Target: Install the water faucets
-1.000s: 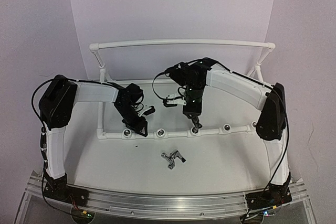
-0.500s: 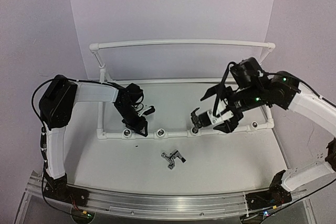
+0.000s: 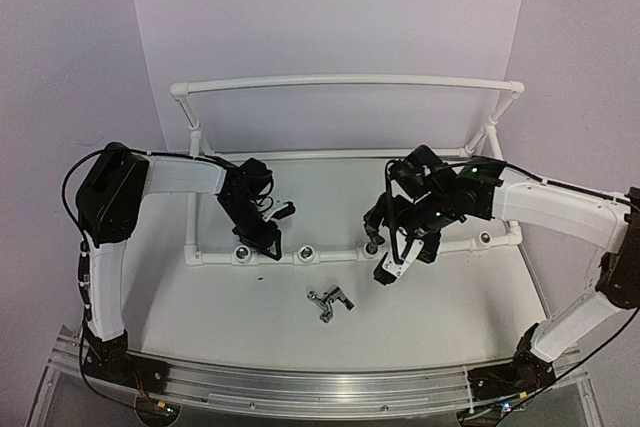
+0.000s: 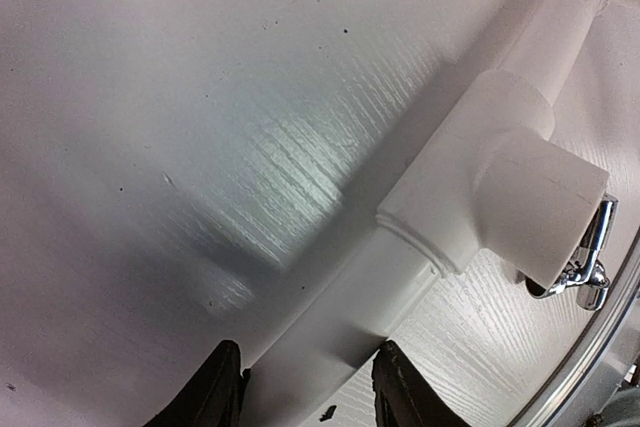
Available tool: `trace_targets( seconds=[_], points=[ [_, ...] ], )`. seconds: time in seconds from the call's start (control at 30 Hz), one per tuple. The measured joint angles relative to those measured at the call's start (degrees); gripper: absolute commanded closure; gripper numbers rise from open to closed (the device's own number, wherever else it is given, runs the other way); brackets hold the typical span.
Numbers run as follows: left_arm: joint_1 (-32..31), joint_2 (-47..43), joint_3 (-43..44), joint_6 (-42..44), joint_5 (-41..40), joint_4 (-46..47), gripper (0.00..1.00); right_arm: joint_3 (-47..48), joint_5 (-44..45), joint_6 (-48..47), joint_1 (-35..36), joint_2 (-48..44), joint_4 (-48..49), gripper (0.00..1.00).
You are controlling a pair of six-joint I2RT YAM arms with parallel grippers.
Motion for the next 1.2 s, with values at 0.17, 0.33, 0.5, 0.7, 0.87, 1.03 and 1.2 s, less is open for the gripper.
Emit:
trace_targets(
  seconds=[0.17, 0.33, 0.5, 0.7, 0.87, 1.03, 1.2],
  points=[
    [0.04, 0.01, 0.01, -0.07, 0.29, 0.01, 0.55, 2.63, 3.73, -1.53, 0.00, 6.98, 0.93, 0.07],
    [0.04, 0.03, -0.01, -0.10, 0.45, 0.04, 0.55, 5.79, 8.41, -2.25, 0.02, 12.87, 2.74, 0.14],
    [0.14, 0.03, -0.01, -0.08, 0.52, 0.08, 0.56, 6.64, 13.75, -2.33, 0.50, 16.47, 5.24, 0.23],
    [0.15, 0.07, 0.00, -0.07, 0.60, 0.07, 0.56, 7.80, 17.37, -0.54, 1.48, 18.99, 5.85, 0.43],
    [0.28, 0.18, 0.07, -0.05, 0.93, 0.08, 0.58, 10.77, 18.49, 4.25, 1.89, 20.89, 3.40, 0.59],
    [0.47, 0.18, 0.38, -0.07, 0.97, -0.05, 0.59, 14.95, 18.68, 8.85, 1.92, 23.24, -1.11, 0.68],
    [0.81, 0.28, 0.78, -0.16, 0.86, 0.02, 0.60, 18.67, 18.58, 14.10, 2.58, 25.55, -4.43, 0.73]
  ],
)
